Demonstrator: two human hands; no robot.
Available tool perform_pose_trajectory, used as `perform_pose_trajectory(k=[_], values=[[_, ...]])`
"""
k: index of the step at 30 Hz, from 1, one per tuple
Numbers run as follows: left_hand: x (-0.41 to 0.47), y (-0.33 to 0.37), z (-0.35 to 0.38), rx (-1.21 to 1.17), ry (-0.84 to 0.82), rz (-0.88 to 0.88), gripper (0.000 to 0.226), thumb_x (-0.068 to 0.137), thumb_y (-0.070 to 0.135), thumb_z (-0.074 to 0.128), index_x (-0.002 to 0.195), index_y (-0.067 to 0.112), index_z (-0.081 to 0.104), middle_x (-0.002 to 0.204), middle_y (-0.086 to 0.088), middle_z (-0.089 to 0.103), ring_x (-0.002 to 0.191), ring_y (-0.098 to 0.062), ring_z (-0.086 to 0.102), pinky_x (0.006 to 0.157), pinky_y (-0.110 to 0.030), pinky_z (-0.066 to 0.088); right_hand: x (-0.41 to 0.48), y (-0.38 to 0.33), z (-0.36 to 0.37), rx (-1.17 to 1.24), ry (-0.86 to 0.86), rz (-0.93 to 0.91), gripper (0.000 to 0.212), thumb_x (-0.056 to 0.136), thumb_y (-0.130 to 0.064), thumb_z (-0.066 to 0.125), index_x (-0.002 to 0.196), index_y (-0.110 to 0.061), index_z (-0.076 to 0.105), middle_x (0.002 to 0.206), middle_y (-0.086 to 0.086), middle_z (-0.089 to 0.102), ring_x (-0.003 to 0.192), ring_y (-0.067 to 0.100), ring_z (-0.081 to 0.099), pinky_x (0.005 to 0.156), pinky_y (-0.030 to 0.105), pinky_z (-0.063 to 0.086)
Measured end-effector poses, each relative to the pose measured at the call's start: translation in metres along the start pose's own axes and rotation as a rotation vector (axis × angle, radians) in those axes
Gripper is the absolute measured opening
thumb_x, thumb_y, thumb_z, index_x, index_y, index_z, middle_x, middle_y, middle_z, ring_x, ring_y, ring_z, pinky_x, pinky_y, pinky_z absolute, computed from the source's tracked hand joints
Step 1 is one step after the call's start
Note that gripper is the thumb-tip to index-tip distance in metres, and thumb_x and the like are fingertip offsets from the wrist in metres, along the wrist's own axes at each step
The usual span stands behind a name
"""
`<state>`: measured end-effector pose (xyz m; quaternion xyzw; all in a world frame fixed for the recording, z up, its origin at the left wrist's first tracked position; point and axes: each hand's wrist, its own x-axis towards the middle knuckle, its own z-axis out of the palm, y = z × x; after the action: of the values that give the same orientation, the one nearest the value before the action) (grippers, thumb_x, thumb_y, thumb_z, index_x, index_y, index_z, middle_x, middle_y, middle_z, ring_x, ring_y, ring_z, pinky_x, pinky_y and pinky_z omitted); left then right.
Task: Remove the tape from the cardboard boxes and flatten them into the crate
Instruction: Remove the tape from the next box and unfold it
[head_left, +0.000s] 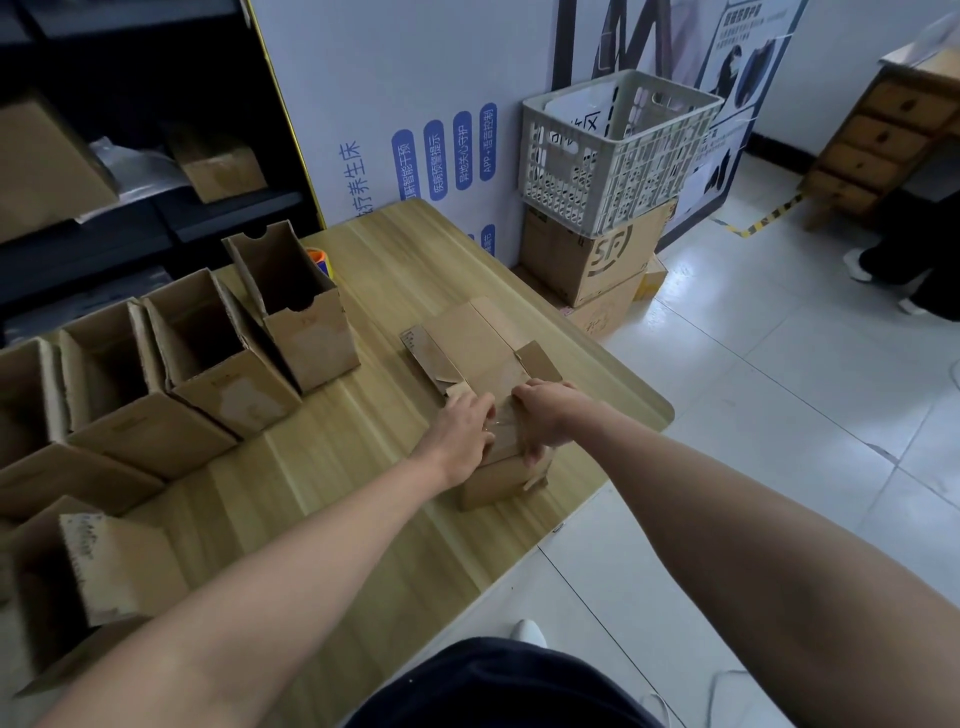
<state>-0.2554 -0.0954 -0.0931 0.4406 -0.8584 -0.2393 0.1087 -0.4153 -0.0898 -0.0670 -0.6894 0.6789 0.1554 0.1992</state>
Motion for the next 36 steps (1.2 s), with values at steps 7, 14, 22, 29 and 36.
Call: perform_pose_trajectory(k=[7,14,22,29,36], values=[[0.010,0.009,0.001,-0.057,0.002,-0.123,0.007,0.087,0.004,0.059,0.082,0.009,0.061,0.096,-0.011,0.064,0.087,-0.023,0.056,0.071,-0.026,0.040,-0.002,0.001,0.002,0.018,0.009,-0.001,0.087,0.061,-0.045,0.084,0.132,-0.015,0.044,0.125,0.000,0.049,0.119,0.024,0.048,0.112,0.044,0.025],[0.005,0.008,0.000,-0.219,-0.060,-0.056,0.021,0.084,-0.012,0.045,0.080,0.007,0.054,0.102,-0.008,0.043,0.094,-0.017,0.043,0.083,-0.017,0.040,-0.002,0.004,0.006,0.001,0.025,-0.011,0.084,0.060,-0.049,0.083,0.128,-0.016,0.047,0.123,-0.001,0.052,0.117,0.023,0.049,0.108,0.043,0.029],[-0.003,0.002,-0.039,-1.526,0.086,-0.320,0.024,0.097,0.000,0.039,0.077,0.012,0.044,0.060,-0.002,0.054,0.072,-0.020,0.052,0.067,-0.025,0.047,-0.010,0.017,-0.011,-0.034,-0.035,0.040,0.096,0.067,-0.047,0.079,0.145,-0.019,0.030,0.148,0.006,0.035,0.139,0.031,0.024,0.114,0.056,0.017],[0.016,0.013,-0.061,-2.065,0.270,-0.489,0.023,0.097,-0.005,0.029,0.082,0.007,0.040,0.065,-0.009,0.045,0.063,-0.019,0.048,0.064,-0.039,0.058,-0.014,-0.010,-0.021,0.557,-0.074,-0.127,0.122,0.058,-0.036,0.086,0.148,-0.035,0.004,0.144,0.007,0.035,0.127,0.029,0.039,0.105,0.052,0.038],[0.017,-0.025,-0.083,-1.419,0.588,-0.762,0.031,0.090,-0.009,0.023,0.077,0.014,0.039,0.069,-0.007,0.045,0.047,-0.012,0.041,0.041,-0.020,0.040,-0.025,0.027,-0.013,0.846,0.058,-0.029,0.112,0.060,-0.021,0.087,0.144,-0.031,0.014,0.120,-0.001,0.042,0.112,0.022,0.045,0.095,0.039,0.044]])
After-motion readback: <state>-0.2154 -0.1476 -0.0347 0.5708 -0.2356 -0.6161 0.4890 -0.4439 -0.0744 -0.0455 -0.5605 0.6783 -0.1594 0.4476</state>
